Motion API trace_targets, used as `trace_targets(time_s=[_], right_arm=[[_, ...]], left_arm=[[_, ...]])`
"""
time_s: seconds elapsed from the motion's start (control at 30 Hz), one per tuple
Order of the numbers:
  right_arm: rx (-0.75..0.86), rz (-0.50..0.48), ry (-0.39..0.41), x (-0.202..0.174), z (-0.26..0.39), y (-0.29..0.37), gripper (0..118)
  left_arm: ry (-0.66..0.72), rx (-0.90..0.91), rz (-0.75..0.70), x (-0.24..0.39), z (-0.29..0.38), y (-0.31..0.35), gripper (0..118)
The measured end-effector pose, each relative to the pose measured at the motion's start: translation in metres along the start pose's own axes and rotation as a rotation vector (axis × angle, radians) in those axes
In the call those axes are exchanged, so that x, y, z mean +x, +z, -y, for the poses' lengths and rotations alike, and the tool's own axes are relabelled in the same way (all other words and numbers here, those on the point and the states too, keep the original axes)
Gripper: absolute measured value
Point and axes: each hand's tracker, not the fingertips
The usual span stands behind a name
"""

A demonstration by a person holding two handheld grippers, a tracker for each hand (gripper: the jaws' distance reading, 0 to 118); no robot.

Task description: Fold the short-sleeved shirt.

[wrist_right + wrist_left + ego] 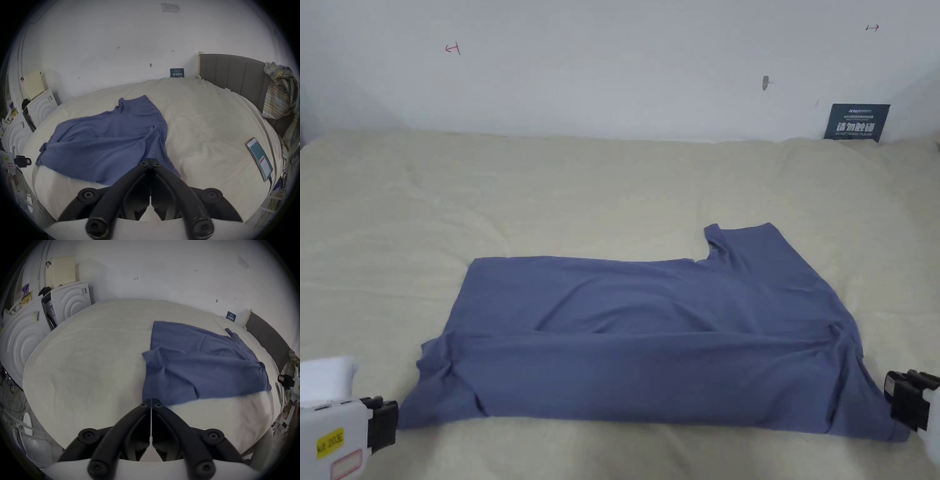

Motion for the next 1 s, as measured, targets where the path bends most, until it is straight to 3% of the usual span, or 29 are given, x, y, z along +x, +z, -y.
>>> trace_targets(time_s=[0.13,0.23,0.27,0.3,0.33,0.37,0.47,0.6,0.67,0.7,0.73,0.77,0.8,0.83,0.9,0.93,1.0], right_arm=[[-0.044,-0.013,0.011,0.001,0.01,-0.003,0],[-0.047,0.002,0.015,0.001,0.011,-0.004,0],[-0.048,-0.003,0.01,0.002,0.011,-0.004,0],[-0.048,-0.009,-0.002,0.002,0.011,-0.004,0],[-0.051,-0.013,-0.017,0.003,0.011,-0.005,0],[-0.064,-0.025,-0.028,0.005,0.009,-0.007,0],[-0.07,-0.025,-0.027,0.004,0.012,-0.008,0],[-0.079,-0.023,-0.014,0.004,0.017,-0.007,0],[-0.087,-0.027,-0.022,0.007,0.02,-0.008,0],[-0.092,-0.022,-0.026,0.008,0.022,-0.009,0],[-0.096,-0.022,-0.025,0.009,0.024,-0.01,0],[-0.1,-0.024,-0.019,0.011,0.025,-0.012,0],[-0.105,-0.018,-0.009,0.012,0.026,-0.013,9],[-0.109,-0.006,0.006,0.013,0.027,-0.014,32],[-0.121,0.007,0.034,0.017,0.028,-0.02,92],[-0.13,0.016,0.031,0.02,0.027,-0.027,97],[-0.131,0.029,0.032,0.026,0.024,-0.037,97]], left_arm=[[0.043,-0.034,0.035,-0.006,0.002,-0.012,1],[0.051,-0.022,0.075,-0.007,-0.008,-0.018,10],[0.046,-0.03,0.074,-0.003,-0.013,-0.022,35],[0.034,-0.035,0.076,-0.002,-0.015,-0.028,82],[0.032,-0.034,0.073,-0.001,-0.016,-0.034,105],[0.032,-0.033,0.071,-0.002,-0.019,-0.039,110],[0.048,-0.111,0.02,-0.002,-0.021,-0.062,109],[0.016,-0.124,-0.033,0.008,-0.017,-0.07,92],[-0.043,-0.115,-0.066,0.01,-0.022,-0.068,65],[-0.069,-0.107,-0.067,0.01,-0.025,-0.065,28],[-0.062,-0.098,-0.053,0.009,-0.027,-0.062,9],[-0.038,-0.099,-0.031,0.007,-0.03,-0.061,9],[-0.038,-0.12,-0.026,0.01,-0.032,-0.058,9],[-0.047,-0.116,-0.018,0.01,-0.031,-0.057,9],[-0.037,-0.121,-0.004,0.008,-0.033,-0.055,9],[-0.028,-0.107,-0.004,0.008,-0.032,-0.053,9],[-0.013,-0.109,0.009,0.006,-0.033,-0.051,9]])
